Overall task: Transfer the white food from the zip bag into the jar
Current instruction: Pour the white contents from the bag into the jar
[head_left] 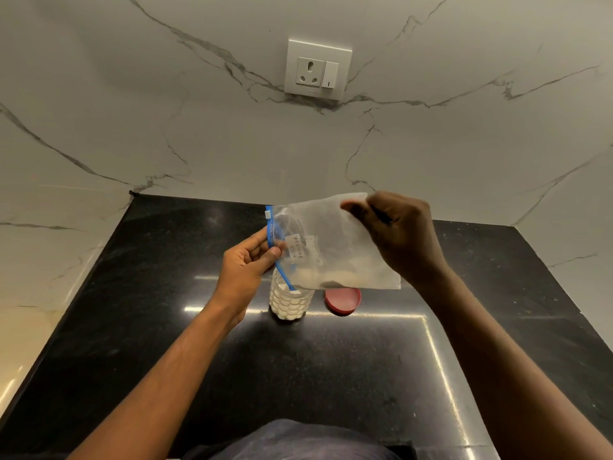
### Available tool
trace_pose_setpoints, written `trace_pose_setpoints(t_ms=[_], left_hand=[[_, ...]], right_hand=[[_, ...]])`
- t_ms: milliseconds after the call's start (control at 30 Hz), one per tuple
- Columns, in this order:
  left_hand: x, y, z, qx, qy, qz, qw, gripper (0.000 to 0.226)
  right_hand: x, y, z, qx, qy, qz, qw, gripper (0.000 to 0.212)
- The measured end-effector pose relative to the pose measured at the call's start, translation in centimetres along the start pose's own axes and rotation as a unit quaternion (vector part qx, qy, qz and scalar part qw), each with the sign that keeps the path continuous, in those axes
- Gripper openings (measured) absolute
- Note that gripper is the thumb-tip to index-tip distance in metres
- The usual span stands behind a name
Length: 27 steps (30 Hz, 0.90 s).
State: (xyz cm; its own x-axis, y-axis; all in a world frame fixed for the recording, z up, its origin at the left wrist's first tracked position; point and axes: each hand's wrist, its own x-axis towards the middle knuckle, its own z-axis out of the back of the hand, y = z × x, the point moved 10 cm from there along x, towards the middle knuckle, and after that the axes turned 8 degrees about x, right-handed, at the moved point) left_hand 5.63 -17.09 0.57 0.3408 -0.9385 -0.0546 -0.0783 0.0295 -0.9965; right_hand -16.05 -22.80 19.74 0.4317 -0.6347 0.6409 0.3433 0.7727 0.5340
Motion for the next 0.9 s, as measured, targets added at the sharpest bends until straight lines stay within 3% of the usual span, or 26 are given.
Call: trace_pose_setpoints(t_ms=[400,500,633,733,833,900], left_hand=[[0.0,0.8,-0.2,-0.029,0.003,0.009,1.0,0.046],[0.0,0.8,0.0,-0.041,0.001,0.011,0.999,0.046],[0.0,0.9,0.0,-0.042,0.0,0.015,0.999,0.045],[0.0,0.8,-0.2,-0.044,0.0,0.013,0.999,0.046],[-0.1,1.0,-0.2,-0.043,0.002,0.016,0.999,0.046],[-0.1,1.1,-0.1,-0.045,0.001,0.014,0.999,0.046]], right_hand=[[-0.1,0.4,-0.3,-0.001,0.006,0.013,1.0,0.046],[0.0,-0.5,0.1,0.021,-0.015,-0.019,0.999,0.045],[0.0,0.1,-0.7,0.015,0.021,-0.006,1.0,0.046],[0.3,-0.1,-0.2,0.025,-0.009,-0.024,0.999,0.048],[0.3,0.7,-1.3,0.015,0.042,0.003,0.999,0.048],[0.5,-0.2,-0.6,0.038,0.015,-0.033,0.999,0.046]])
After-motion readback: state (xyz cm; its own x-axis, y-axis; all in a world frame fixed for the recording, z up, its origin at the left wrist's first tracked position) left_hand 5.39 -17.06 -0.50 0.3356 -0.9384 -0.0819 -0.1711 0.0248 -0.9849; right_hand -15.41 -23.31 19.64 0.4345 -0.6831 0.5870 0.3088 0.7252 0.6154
